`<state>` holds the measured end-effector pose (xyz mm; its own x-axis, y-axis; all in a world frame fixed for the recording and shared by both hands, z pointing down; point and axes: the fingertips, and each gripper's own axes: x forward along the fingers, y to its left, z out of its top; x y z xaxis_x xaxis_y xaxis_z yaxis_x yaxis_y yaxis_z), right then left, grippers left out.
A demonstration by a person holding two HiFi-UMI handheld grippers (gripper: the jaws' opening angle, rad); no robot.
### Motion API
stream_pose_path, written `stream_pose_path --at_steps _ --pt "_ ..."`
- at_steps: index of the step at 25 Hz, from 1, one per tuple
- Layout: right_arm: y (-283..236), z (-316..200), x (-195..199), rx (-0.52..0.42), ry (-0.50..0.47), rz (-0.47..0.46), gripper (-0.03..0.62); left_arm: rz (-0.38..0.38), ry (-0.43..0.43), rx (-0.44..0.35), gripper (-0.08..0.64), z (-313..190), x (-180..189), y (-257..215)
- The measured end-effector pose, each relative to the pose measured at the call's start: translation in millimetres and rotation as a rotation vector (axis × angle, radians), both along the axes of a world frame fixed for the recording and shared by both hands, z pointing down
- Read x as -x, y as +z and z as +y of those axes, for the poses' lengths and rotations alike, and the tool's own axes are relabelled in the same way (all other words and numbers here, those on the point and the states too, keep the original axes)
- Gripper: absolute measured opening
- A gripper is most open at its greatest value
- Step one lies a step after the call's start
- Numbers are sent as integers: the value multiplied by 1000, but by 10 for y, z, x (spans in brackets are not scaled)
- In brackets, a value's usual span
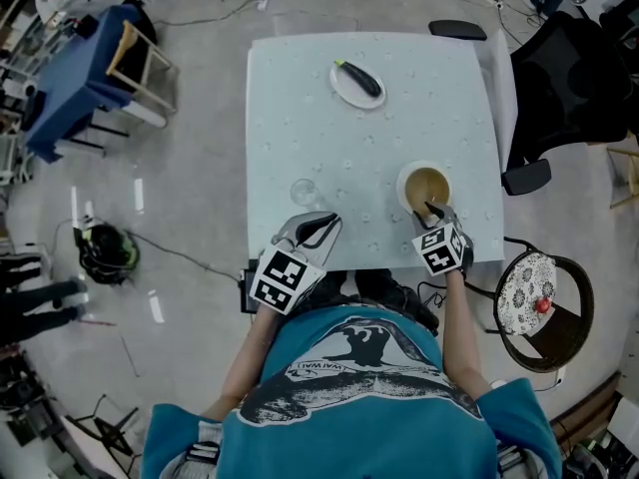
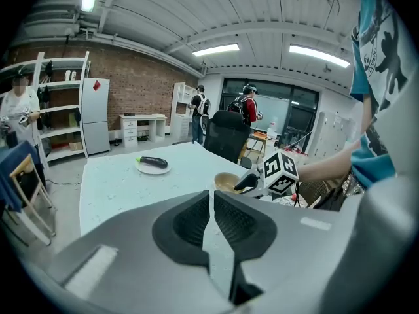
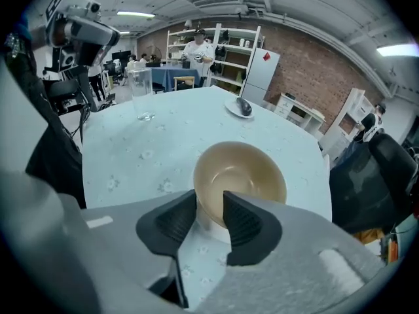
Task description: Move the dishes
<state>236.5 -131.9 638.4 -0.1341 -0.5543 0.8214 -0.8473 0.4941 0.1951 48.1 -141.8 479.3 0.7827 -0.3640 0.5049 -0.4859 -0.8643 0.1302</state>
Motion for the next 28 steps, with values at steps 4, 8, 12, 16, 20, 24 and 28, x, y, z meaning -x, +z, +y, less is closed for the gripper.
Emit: stream_pose_path --at_steps 4,8,12,16,20,24,28 --pt "-23 6 19 -23 -6 -14 51 2 -2 0 34 24 -56 -25" --pt "-100 27 -37 -43 -16 -5 24 -8 7 4 34 68 -116 5" --pt "-201 63 -124 -60 -26 -12 15 -24 21 7 34 129 -173 41" --pt "-272 64 -247 -65 -20 -1 15 -31 19 9 32 144 -192 54" --pt "-325 19 -349 -73 -35 16 15 -9 0 7 32 124 -228 -4" --pt "-356 -91 -470 -77 -69 47 15 -22 -5 11 32 144 -225 60" --pt "-409 -275 -635 -84 -97 80 15 -25 -19 12 32 132 -238 54"
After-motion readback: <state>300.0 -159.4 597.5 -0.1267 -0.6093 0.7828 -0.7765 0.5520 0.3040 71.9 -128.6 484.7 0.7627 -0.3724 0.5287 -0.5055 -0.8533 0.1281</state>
